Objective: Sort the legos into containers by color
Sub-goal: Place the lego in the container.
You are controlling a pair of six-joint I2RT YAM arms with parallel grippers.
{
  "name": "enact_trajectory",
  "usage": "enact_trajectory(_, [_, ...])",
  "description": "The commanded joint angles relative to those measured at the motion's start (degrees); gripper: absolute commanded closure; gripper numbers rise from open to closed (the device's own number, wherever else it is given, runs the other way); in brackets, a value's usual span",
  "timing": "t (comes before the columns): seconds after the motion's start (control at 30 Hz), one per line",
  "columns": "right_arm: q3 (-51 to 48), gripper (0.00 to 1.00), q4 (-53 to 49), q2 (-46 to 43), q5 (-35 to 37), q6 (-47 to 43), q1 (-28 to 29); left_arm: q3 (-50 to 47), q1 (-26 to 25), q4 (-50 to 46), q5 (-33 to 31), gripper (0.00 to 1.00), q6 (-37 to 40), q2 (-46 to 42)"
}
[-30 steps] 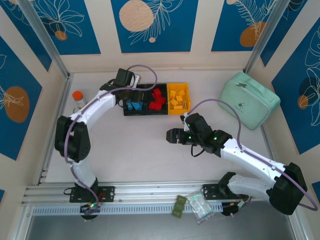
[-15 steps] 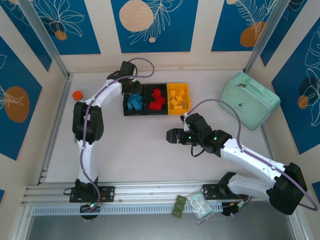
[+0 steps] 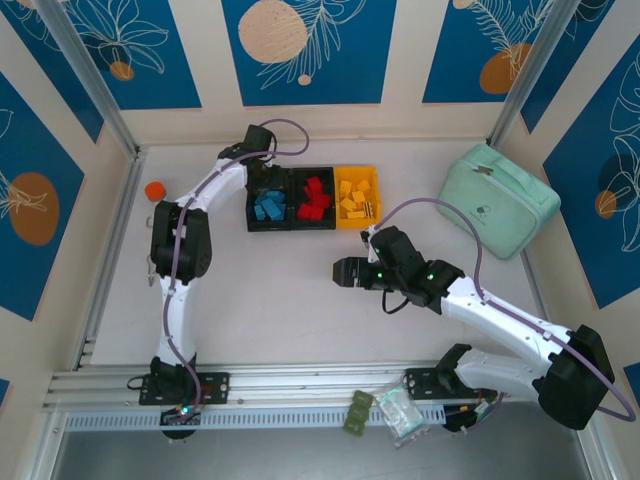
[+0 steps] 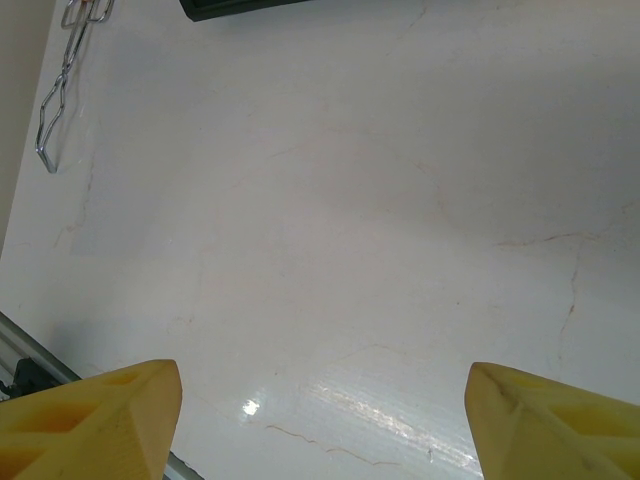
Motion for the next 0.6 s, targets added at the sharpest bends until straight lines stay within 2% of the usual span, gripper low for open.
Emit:
enact_trajectory(0.0, [1.2,0.25,-1.1,-1.0,0.5,0.3,-0.3,2.0,-0.1,-1.3,1.0,0.49,-0.6,0.1])
enact_trajectory(0.1, [1.0,0.25,-1.0,-1.1,0.5,0.4,-0.3,1.6,-0.2,-1.3,1.1,0.44,-0.7,-1.1])
enact_trajectory(0.23, [0.5,0.25,-0.8,-1.7,0.6,0.5,-0.3,-1.1,-0.4,0.0,2.0,0.44,-1.2,-4.7])
enact_trajectory(0.33, [0.5,0.25,-1.0,-2.2,1.0,0.3,-0.5,-6.6,-0.6,2.8,2.2,0.39,-1.8,-9.6])
enact_trajectory(0.57, [2.1,0.24,-1.5,-1.0,0.2,-2.4,-2.4,-20.8,-0.5,8.4,4.7,0.37,-1.9,-21.7])
